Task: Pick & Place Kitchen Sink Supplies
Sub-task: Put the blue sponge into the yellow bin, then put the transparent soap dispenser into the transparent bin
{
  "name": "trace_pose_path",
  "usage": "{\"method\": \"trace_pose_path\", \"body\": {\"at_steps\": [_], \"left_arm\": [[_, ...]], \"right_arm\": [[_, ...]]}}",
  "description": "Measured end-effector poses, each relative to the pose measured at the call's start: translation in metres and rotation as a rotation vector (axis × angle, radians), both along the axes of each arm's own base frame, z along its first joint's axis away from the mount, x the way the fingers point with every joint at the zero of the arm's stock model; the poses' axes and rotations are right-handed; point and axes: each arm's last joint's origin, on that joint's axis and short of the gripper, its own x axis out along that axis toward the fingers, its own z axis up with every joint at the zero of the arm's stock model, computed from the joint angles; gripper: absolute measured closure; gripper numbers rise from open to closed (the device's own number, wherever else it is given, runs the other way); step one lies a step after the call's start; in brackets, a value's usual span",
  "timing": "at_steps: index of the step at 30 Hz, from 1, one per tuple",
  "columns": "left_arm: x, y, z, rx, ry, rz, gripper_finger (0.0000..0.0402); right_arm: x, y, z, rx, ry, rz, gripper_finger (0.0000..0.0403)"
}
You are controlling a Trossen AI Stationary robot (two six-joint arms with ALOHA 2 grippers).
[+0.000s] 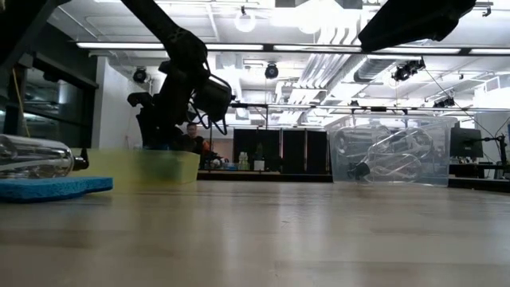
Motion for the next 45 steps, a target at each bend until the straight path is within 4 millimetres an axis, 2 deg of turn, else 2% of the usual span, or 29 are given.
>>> {"method": "trace_pose_path", "body": {"at_steps": [9, 22, 30, 34, 39, 42, 45], "left_arm": [[0.0, -0.001, 0.002, -0.043, 0.007, -0.012, 0.0258], [0.02, 0.002, 0.045, -0.077, -0.044, -0.055, 0.0258], [0.041, -0.024, 0.059, -0.091, -0.064, -0.186, 0.0259], [0.042, -0.039, 0.071, -0.083, -0.091, -0.243, 0.0259], [0.032, -0.059, 0.093, -0.086, -0.189, -0.305, 0.0259], [0.019, -0.076, 0.104, -0.094, -0.25, -0.347, 0.0259], [0.0, -0.092, 0.106, -0.104, -0.305, -0.337, 0.0259]], "right_arm": [[0.0, 0.0, 0.0, 0.002, -0.001, -0.001, 0.0237], [0.0, 0.0, 0.0, 0.008, 0.0, -0.002, 0.0237], [0.0, 0.0, -0.001, 0.008, 0.007, -0.001, 0.0237], [0.0, 0.0, -0.001, 0.015, 0.011, 0.0, 0.0237], [-0.001, -0.001, -0.002, 0.027, 0.033, 0.009, 0.0237], [-0.002, -0.001, -0.003, 0.028, 0.039, 0.012, 0.0237], [-0.002, -0.001, -0.003, 0.027, 0.04, 0.012, 0.0237]]}}
